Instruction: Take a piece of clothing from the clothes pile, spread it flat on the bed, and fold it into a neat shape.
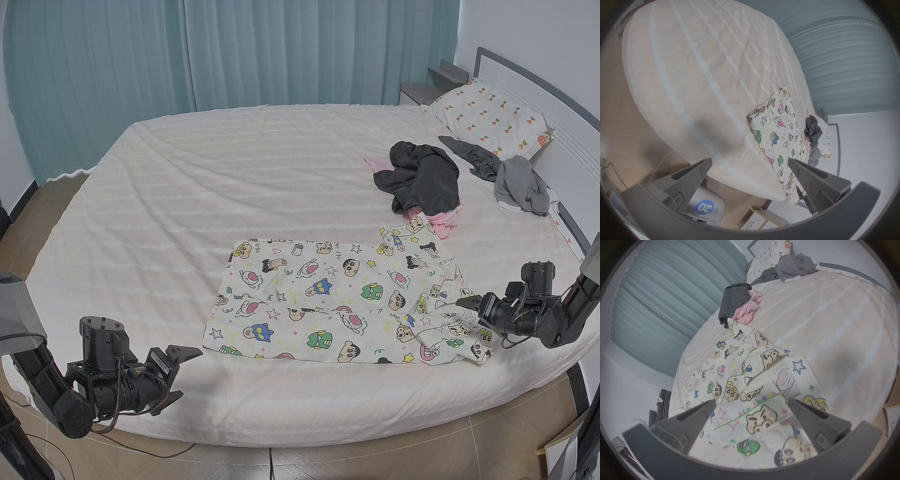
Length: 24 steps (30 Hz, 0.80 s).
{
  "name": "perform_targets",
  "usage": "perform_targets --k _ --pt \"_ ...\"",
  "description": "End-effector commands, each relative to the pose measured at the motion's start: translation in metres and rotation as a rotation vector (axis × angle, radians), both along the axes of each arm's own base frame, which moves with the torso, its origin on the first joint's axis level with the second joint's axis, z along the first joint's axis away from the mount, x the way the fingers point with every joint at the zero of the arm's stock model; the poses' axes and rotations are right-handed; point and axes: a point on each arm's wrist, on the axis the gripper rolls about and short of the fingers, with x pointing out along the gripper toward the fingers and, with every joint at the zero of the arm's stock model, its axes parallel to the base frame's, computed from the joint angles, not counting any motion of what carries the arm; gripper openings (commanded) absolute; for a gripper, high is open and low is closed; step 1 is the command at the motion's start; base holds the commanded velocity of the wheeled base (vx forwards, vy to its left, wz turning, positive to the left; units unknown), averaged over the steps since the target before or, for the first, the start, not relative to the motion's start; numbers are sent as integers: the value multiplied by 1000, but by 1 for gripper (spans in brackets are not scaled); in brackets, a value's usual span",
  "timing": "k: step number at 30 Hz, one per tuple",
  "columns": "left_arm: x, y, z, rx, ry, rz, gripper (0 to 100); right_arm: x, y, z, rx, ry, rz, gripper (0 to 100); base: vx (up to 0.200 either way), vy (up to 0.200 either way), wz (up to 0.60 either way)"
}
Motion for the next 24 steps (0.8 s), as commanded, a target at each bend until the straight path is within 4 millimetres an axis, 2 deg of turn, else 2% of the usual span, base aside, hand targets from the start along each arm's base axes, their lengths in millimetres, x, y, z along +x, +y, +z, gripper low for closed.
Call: perform_targets --k 1,16,17,24 --pt "-4 -2 -5 -14 26 -16 100 22 2 -31 -2 47 18 0 0 0 0" --pt "-4 -1 -7 -9 34 -10 100 21 -14 -31 -8 47 -22 0 0 0 0" --pt "-4 -1 -7 -9 34 -10 100 21 -14 -31 -8 47 -22 100 0 0 0" --pt "-4 -1 -7 -8 36 -10 100 21 -12 -33 -7 46 -18 100 0 0 0"
